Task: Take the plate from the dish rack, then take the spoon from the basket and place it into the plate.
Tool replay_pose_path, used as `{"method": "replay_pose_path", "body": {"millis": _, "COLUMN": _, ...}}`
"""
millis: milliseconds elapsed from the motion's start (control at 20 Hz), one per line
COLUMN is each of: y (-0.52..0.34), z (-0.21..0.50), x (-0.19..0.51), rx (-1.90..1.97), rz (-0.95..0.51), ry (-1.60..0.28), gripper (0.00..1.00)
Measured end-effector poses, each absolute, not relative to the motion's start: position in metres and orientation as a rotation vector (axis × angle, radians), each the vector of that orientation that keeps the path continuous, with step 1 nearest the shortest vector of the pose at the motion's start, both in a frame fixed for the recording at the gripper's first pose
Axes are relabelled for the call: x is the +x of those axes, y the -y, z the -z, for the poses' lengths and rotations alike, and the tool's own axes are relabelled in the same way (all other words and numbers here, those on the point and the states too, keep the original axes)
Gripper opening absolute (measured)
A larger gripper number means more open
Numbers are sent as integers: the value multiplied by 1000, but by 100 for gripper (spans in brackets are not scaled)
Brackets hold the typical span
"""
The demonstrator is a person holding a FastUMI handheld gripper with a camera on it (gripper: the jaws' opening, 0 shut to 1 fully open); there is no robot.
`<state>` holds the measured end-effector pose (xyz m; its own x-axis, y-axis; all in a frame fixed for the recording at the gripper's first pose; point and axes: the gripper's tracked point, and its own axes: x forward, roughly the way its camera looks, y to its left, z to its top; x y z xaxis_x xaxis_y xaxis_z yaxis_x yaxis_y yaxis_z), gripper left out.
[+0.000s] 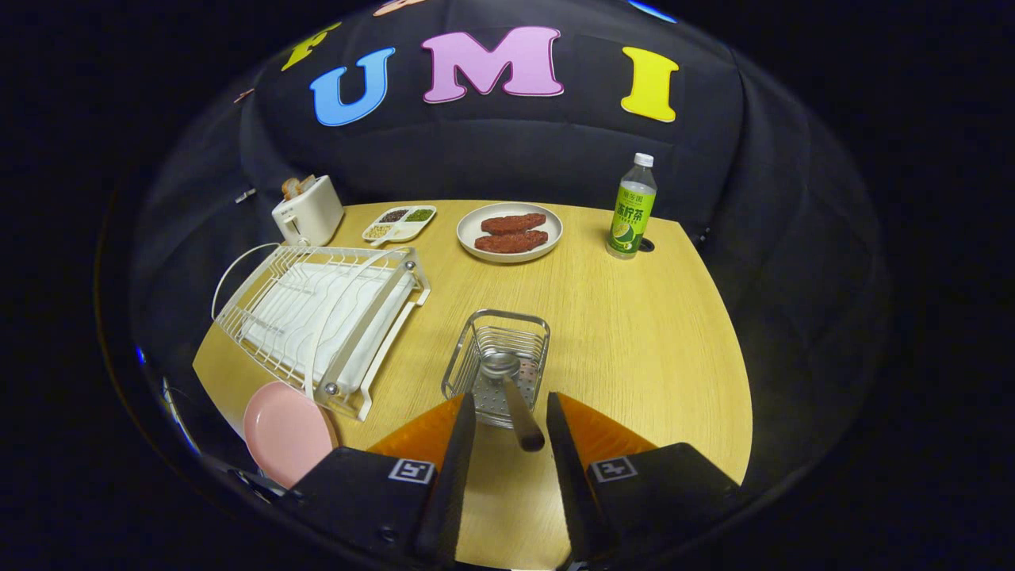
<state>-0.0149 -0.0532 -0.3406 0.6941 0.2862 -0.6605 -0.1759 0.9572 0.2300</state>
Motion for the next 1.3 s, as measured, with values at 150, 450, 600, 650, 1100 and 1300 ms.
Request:
{"method": "replay_pose_path", "body": {"millis": 150, "y": 53, "z": 351, "x": -14, "rx": 176, "rz": -256, "ry": -796, "gripper": 38}}
{"method": "replay_pose_path", "body": {"millis": 450, "y": 50, "z": 346, "x": -16, "rx": 179, "rz": -294, "ry": -806, "gripper": 12}}
{"method": "replay_pose_path", "body": {"millis": 600, "y": 52, "z": 332, "x": -16, "rx": 181, "rz": -296, "ry": -805, "gripper": 12}}
{"method": "replay_pose_path", "body": {"millis": 650, "y": 53, "z": 324, "x": -13, "rx": 183, "rz": -298, "ry": -792, "gripper": 12}}
{"method": "replay_pose_path", "body": {"millis": 1100, "y": 68, "z": 233, "x": -6, "rx": 171, "rz": -359, "ry": -697, "gripper": 12}}
{"method": "replay_pose_path", "body": {"millis": 1300, "y": 49, "z": 173, "x": -15, "rx": 173, "rz": -458, "ry": -630, "gripper": 12}}
